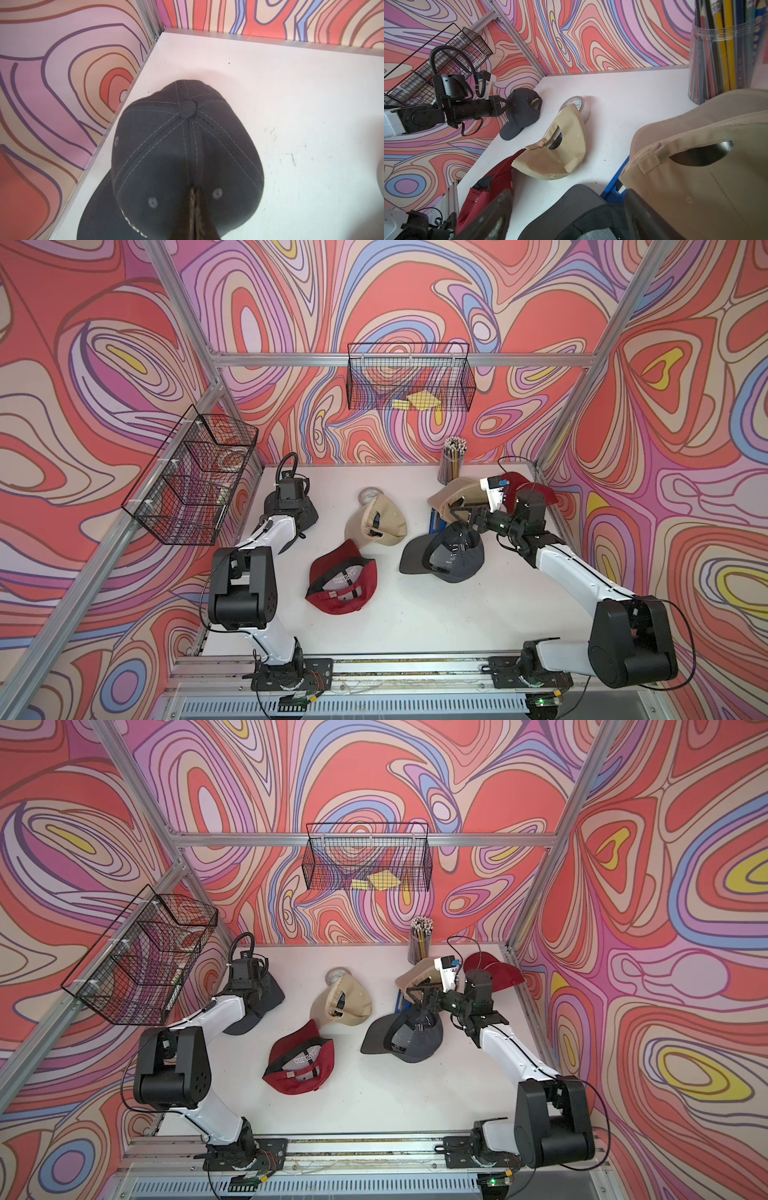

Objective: Open the adjustable buckle of the baseball cap
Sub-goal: Pick up the baseball cap from the center of the board.

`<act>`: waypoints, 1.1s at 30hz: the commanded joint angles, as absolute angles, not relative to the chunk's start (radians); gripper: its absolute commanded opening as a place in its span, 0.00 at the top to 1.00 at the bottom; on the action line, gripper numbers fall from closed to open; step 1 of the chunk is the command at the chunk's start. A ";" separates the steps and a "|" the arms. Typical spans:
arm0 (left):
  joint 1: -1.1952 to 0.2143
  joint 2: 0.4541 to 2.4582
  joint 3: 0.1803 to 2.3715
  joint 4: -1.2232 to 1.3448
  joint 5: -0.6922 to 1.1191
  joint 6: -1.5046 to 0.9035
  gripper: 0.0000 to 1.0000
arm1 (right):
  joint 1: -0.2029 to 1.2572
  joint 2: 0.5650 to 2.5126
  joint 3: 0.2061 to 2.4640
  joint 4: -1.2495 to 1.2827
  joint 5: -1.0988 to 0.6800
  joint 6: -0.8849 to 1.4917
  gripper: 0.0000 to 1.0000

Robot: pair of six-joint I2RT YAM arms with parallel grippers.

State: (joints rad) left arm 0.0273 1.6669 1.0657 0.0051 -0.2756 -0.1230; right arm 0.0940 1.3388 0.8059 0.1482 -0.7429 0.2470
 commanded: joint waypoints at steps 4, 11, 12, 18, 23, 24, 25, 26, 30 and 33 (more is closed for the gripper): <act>0.032 1.541 1.019 0.050 -0.158 -0.141 1.00 | 0.108 1.325 0.836 0.146 -0.755 0.269 0.15; 0.028 1.327 0.942 0.093 0.097 -0.251 1.00 | 0.177 1.338 0.882 0.154 -0.747 0.323 0.17; 0.028 1.294 0.925 0.104 0.135 -0.283 1.00 | 0.188 1.352 0.888 0.184 -0.749 0.347 0.17; 0.025 1.198 0.888 0.167 0.422 -0.475 1.00 | 0.294 1.434 0.946 0.328 -0.738 0.434 0.22; 0.023 1.218 0.986 0.059 0.678 -0.554 1.00 | 0.351 1.439 1.027 0.220 -0.702 0.434 0.25; 0.023 1.217 1.010 0.017 0.717 -0.550 1.00 | 0.356 1.430 1.037 0.192 -0.697 0.433 0.25; 0.022 1.208 1.024 -0.014 0.726 -0.544 1.00 | 0.361 1.419 1.040 0.175 -0.692 0.435 0.25; 0.021 1.196 1.029 -0.034 0.726 -0.549 1.00 | 0.364 1.408 1.042 0.157 -0.686 0.439 0.25; 0.018 1.160 1.085 -0.154 0.780 -0.481 1.00 | 0.371 1.365 1.054 0.076 -0.646 0.464 0.23; 0.018 1.136 1.061 -0.088 0.888 -0.488 1.00 | 0.373 1.331 1.014 0.108 -0.646 0.489 0.22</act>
State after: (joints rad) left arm 0.0250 1.1751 1.0473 -0.0811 0.7410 -0.4984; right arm 0.3641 1.3758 1.0336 0.1253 -0.6712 0.4576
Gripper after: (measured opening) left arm 0.047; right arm 0.781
